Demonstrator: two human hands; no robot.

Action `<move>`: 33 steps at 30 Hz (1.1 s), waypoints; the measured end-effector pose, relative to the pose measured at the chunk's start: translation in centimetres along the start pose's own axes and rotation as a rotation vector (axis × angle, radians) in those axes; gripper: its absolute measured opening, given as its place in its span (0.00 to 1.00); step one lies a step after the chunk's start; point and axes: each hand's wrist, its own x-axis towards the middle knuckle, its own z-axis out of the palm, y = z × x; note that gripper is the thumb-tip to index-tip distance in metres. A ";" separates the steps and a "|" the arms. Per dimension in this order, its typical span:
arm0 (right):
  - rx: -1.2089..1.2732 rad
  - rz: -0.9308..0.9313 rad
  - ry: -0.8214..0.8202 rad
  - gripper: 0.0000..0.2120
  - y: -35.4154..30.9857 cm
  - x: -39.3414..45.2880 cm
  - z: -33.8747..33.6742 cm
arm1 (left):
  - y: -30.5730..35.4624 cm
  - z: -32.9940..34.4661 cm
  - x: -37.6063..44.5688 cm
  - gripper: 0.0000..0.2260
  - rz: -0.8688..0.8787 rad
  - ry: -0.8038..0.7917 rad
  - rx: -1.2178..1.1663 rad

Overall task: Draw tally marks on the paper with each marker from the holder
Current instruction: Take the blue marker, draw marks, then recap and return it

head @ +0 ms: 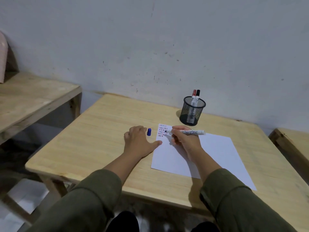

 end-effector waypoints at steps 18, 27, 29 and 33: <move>-0.271 -0.047 0.013 0.08 1.6 0.9 -0.5 | -0.1 0.0 -0.4 0.38 -0.048 -0.047 0.087; -0.224 -0.029 0.016 0.09 1.1 0.3 -0.2 | 0.1 -0.2 -0.5 0.39 -0.054 -0.037 0.074; -0.240 -0.032 0.011 0.09 1.1 0.4 -0.2 | 0.1 -0.2 -0.5 0.39 -0.053 -0.036 0.075; -0.264 -0.045 0.009 0.09 1.3 0.5 -0.3 | 0.1 -0.3 -0.6 0.39 -0.052 -0.046 0.083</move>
